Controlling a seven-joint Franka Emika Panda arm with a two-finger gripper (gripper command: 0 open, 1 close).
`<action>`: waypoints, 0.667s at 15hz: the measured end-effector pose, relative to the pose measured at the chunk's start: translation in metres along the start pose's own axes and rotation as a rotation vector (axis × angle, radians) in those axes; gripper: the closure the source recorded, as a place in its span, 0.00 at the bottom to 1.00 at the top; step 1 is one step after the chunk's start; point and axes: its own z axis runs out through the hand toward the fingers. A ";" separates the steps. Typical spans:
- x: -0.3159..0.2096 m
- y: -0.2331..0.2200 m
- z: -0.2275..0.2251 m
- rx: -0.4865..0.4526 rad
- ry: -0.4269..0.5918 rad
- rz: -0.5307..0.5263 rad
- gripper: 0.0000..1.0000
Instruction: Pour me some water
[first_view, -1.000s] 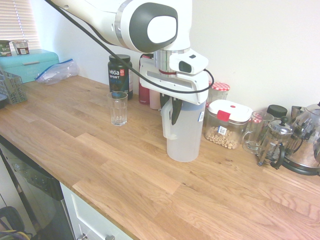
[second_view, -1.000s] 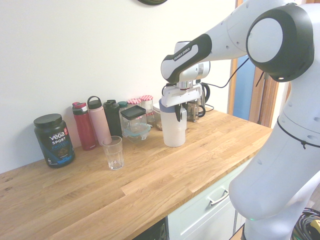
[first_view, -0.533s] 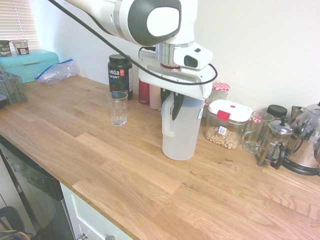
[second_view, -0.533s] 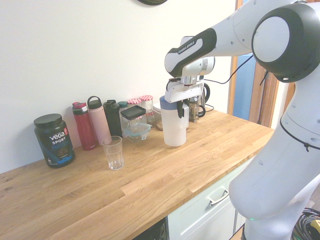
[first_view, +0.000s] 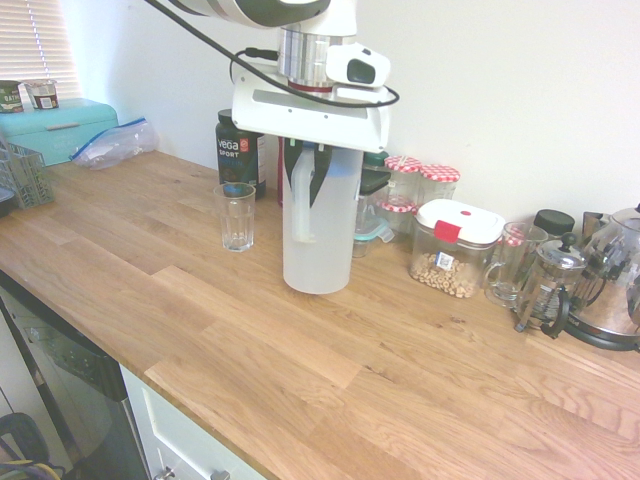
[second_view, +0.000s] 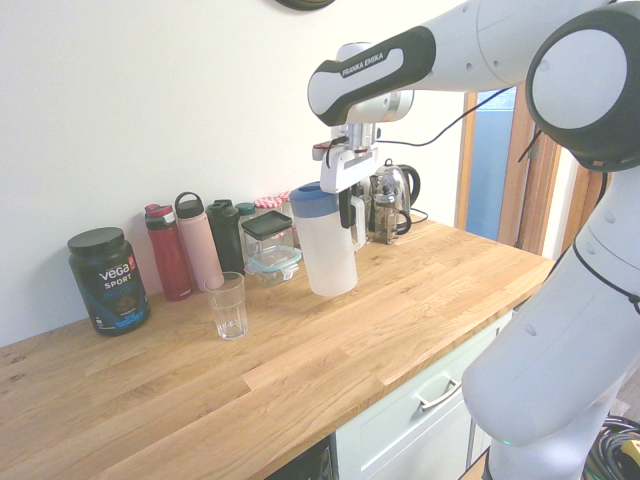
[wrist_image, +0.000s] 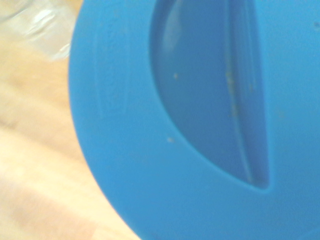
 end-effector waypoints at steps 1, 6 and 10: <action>-0.003 -0.012 0.000 -0.018 -0.002 -0.057 1.00; -0.020 -0.072 0.004 -0.098 -0.003 -0.350 1.00; -0.024 -0.117 0.014 -0.263 0.011 -0.530 1.00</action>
